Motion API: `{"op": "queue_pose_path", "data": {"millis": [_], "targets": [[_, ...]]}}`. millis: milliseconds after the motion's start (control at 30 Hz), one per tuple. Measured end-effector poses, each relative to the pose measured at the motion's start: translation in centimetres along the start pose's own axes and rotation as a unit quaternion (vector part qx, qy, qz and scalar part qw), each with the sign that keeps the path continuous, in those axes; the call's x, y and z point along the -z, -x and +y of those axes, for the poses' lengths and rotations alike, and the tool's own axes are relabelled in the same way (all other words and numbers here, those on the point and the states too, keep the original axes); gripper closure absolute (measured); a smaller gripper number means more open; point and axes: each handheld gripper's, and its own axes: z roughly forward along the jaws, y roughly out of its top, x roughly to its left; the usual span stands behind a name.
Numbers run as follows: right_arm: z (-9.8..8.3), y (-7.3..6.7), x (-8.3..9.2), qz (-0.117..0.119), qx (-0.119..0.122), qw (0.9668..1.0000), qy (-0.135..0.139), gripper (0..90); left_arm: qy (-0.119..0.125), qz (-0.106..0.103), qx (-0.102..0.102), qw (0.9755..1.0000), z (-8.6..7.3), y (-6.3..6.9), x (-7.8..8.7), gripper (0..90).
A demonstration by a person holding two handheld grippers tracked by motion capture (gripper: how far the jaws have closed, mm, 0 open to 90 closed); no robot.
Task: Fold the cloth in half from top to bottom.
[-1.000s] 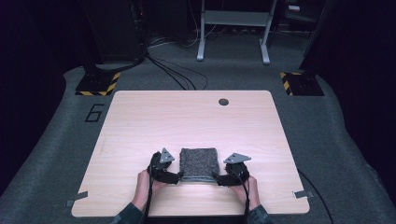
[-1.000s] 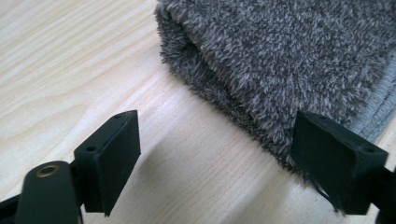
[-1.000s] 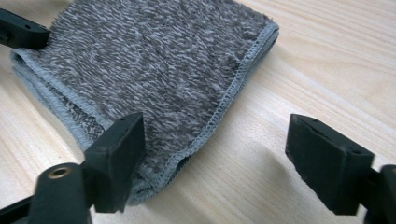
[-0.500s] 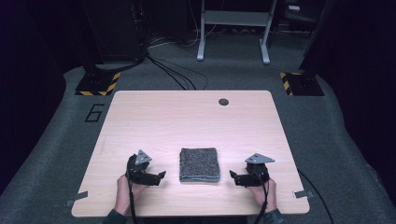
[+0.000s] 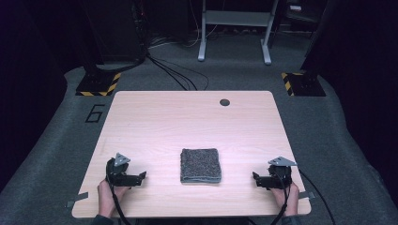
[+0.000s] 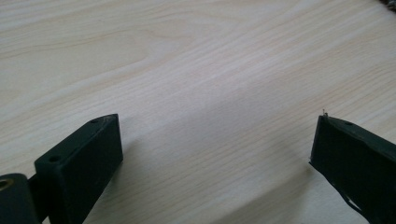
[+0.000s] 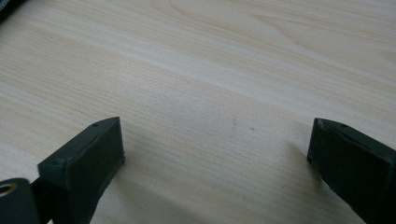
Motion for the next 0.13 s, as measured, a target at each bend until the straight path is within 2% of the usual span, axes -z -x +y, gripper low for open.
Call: {"op": "queue_pose_path", "data": {"millis": [67,133], "targets": [[0.0,0.03,-0.02,0.0,0.0,1.0,-0.001,2.2,0.007,0.011,-0.001,0.9999,-0.24,-0.01,-0.1,0.6],[0.01,0.02,-0.02,0.0,0.0,1.0,-0.002,1.9,0.01,0.012,0.003,0.9999,-0.3,0.0,-0.14,0.1]]}}
